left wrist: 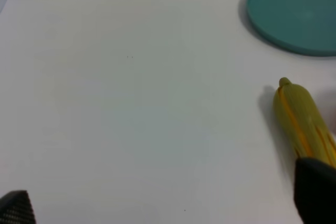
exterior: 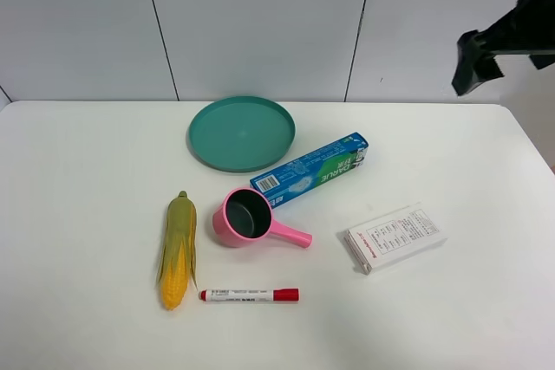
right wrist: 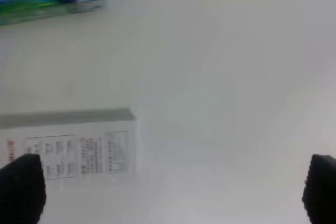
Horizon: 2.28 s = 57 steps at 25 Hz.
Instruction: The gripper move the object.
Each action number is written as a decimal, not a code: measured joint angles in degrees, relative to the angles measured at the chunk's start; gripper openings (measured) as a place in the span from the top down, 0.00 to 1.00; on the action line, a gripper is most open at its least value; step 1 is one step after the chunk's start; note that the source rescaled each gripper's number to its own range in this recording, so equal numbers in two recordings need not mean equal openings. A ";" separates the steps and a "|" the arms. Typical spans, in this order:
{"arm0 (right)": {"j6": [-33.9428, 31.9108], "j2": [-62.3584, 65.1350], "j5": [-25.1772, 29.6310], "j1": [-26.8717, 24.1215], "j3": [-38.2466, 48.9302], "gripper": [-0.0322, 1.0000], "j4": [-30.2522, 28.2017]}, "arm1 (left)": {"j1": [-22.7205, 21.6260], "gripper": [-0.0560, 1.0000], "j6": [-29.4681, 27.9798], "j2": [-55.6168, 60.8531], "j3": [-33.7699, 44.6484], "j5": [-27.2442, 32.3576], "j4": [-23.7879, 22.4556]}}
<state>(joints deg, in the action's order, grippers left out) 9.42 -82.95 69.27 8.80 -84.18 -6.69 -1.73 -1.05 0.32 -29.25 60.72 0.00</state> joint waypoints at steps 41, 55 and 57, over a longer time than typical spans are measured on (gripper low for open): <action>-4.52 57.52 -0.15 -13.06 27.68 0.00 -4.63 | 0.00 0.00 0.00 0.00 0.00 0.00 0.00; -6.43 79.80 -6.55 -13.06 49.99 0.00 5.10 | 0.00 0.00 0.00 0.00 0.00 0.00 0.00; -6.58 80.82 -7.42 -13.06 51.57 0.00 6.69 | 0.00 0.00 0.00 0.00 0.00 0.00 0.00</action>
<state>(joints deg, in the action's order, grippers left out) 2.83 -2.13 61.84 -4.25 -32.61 0.00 -1.73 -1.05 0.32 -29.25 60.72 0.00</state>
